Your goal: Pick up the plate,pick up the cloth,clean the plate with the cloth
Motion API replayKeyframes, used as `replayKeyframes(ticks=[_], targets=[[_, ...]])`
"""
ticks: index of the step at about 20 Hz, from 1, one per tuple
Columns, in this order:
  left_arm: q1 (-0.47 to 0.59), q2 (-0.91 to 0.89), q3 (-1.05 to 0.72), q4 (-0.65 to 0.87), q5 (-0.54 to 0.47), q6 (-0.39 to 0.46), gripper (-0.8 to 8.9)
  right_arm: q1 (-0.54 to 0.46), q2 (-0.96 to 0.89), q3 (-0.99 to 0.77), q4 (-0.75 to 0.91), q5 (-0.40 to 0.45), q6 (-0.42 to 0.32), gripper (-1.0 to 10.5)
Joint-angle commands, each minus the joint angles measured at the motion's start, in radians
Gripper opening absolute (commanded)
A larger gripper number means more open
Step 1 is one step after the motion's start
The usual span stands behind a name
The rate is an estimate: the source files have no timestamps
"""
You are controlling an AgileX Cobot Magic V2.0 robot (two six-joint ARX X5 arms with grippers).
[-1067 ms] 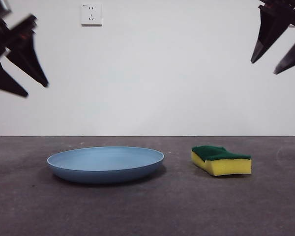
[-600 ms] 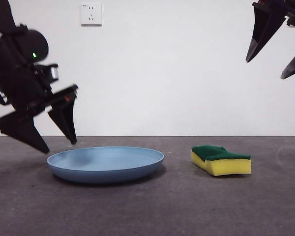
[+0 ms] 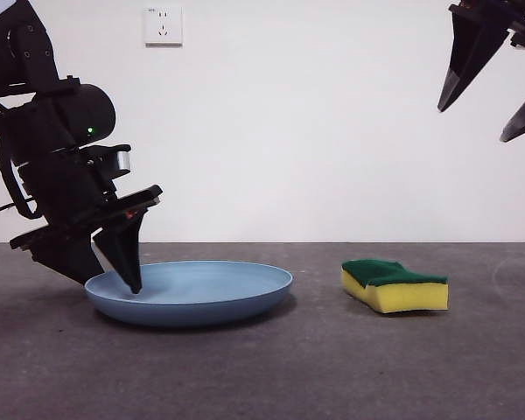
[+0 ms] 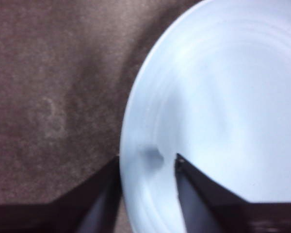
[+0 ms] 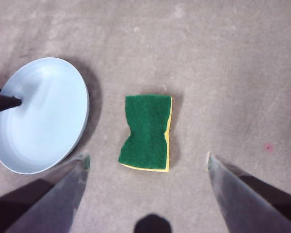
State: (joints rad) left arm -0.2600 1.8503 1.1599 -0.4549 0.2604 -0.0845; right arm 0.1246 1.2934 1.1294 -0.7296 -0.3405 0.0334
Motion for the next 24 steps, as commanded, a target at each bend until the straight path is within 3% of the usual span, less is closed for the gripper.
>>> replayKeyframes(ticks=[1,8,10,17,19,22,24], targets=[[-0.008,0.025,-0.012,0.008,0.002,0.036,-0.08,0.005,0.000,0.002,0.003,-0.002,0.002,4.1],[-0.007,-0.100,-0.006,0.016,-0.043,0.038,-0.08,0.101,0.026,0.002,0.046,0.016,-0.010,4.0],[-0.007,-0.186,-0.006,0.004,-0.048,0.039,-0.08,0.130,0.062,0.007,0.053,0.080,-0.031,3.7],[-0.007,-0.502,-0.006,-0.076,-0.050,0.061,-0.08,0.205,0.307,0.068,0.069,0.168,-0.062,3.7],[-0.007,-0.553,-0.006,-0.097,-0.049,0.061,-0.08,0.225,0.378,0.083,0.077,0.194,-0.070,3.7],[-0.007,-0.587,-0.006,-0.124,-0.049,0.061,-0.08,0.246,0.466,0.087,0.116,0.200,-0.080,2.7],[-0.007,-0.587,-0.006,-0.147,-0.049,0.061,-0.08,0.257,0.510,0.087,0.125,0.250,-0.080,2.7]])
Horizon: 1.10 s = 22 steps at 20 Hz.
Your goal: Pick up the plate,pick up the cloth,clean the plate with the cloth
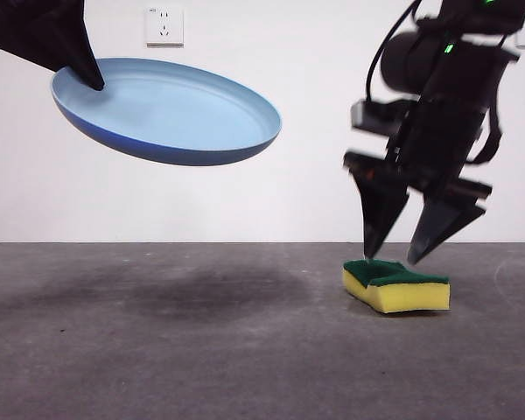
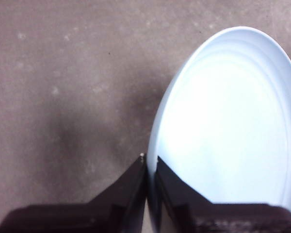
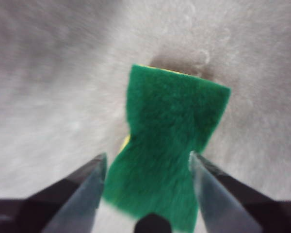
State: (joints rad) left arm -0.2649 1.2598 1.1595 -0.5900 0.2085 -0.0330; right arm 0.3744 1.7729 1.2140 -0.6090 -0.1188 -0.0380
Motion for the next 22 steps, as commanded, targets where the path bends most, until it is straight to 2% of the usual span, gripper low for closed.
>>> replayKeyframes(ticks=[1,3,10,14,16,22], targets=[[-0.002,0.003,-0.006,-0.025,0.003,0.011,-0.08,0.009,0.051,0.002,0.006,0.042,-0.009,2.7],[-0.002,0.003,-0.006,-0.029,0.003,0.012,-0.08,0.009,0.085,0.002,0.014,0.044,-0.009,2.7],[-0.003,0.005,-0.006,-0.029,0.003,0.011,-0.08,0.008,0.111,0.002,0.016,0.047,-0.012,-0.2],[-0.003,0.015,-0.006,-0.026,-0.009,0.012,-0.08,0.020,0.103,0.002,-0.001,0.042,-0.005,-0.2],[-0.005,0.039,-0.006,-0.024,-0.061,0.017,-0.08,0.028,0.060,0.002,-0.006,0.042,-0.004,-0.2],[-0.011,0.182,-0.006,-0.021,-0.073,0.019,-0.08,0.115,-0.183,0.002,-0.009,0.039,0.026,-0.2]])
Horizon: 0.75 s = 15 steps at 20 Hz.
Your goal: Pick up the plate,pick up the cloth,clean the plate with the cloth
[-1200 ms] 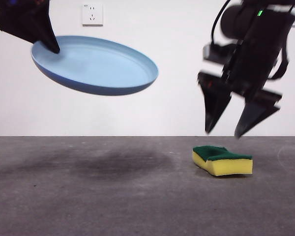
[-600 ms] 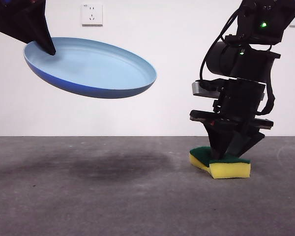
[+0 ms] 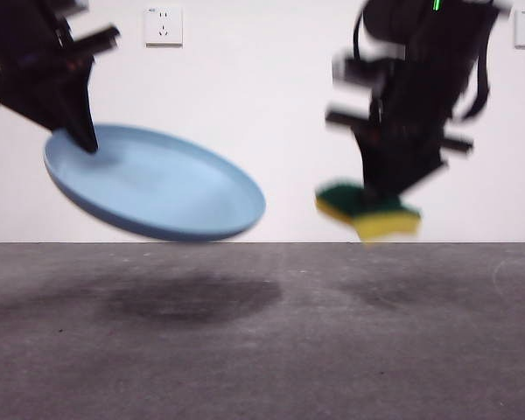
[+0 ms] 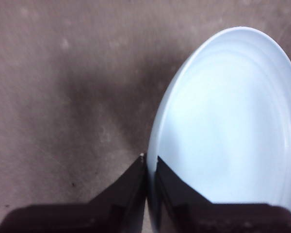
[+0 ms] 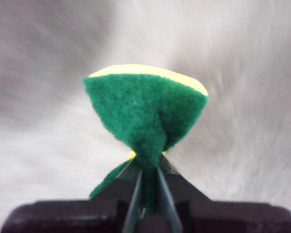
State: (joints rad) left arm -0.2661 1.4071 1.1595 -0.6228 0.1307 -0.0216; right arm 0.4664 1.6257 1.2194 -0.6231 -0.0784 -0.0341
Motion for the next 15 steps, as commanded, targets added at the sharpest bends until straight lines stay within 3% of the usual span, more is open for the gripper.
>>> replayKeyframes(ticks=[1,3,7,15], targets=[[-0.021,0.065,-0.006,0.016,0.008,0.007,-0.08,0.045,-0.070,-0.003,0.013,-0.002,0.030,-0.2],[-0.044,0.110,-0.006,0.024,0.018,0.005,-0.08,0.093,-0.112,-0.003,0.029,-0.001,0.043,-0.2],[-0.108,0.150,-0.006,0.077,0.136,-0.014,-0.08,0.183,-0.093,-0.003,0.101,0.003,0.071,-0.2],[-0.179,0.150,-0.006,0.174,0.140,-0.058,-0.08,0.313,0.090,-0.003,0.145,-0.023,0.114,-0.2]])
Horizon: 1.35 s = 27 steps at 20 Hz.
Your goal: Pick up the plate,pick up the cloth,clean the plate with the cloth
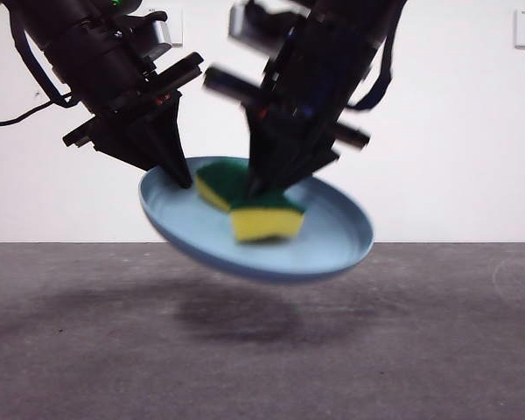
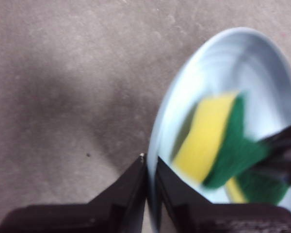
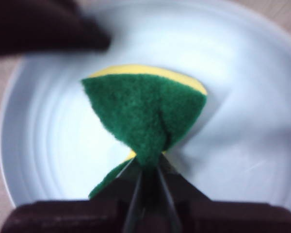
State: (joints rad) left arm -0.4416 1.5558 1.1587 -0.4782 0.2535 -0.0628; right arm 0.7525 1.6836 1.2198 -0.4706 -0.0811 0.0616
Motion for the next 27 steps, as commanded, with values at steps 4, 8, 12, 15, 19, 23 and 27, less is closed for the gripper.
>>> replayKeyframes(ticks=[4,8,12,15,19,23,27], targets=[[0.000,0.001,-0.005,0.027,0.018,-0.016,-0.09,0.081,0.041,-0.004,-0.150,0.042,-0.029,-0.2],[0.003,0.001,-0.005,0.002,0.077,-0.016,-0.09,0.031,0.040,-0.004,-0.240,0.330,-0.073,-0.2],[0.003,0.000,-0.005,-0.010,0.161,-0.016,-0.09,-0.063,0.039,-0.004,-0.105,0.393,-0.074,-0.2],[0.003,0.001,-0.005,-0.009,0.201,-0.016,-0.09,-0.098,0.039,-0.004,0.027,0.315,-0.032,-0.2],[0.003,0.000,-0.005,0.014,0.200,-0.019,-0.08,-0.094,0.039,-0.004,0.163,-0.008,0.086,-0.2],[0.006,0.000,-0.005,0.100,0.191,-0.111,-0.09,-0.034,0.040,-0.004,0.130,-0.160,0.148,-0.2],[0.009,0.001,-0.005,0.142,0.192,-0.142,-0.08,0.013,0.040,-0.004,-0.071,-0.137,0.076,-0.2]])
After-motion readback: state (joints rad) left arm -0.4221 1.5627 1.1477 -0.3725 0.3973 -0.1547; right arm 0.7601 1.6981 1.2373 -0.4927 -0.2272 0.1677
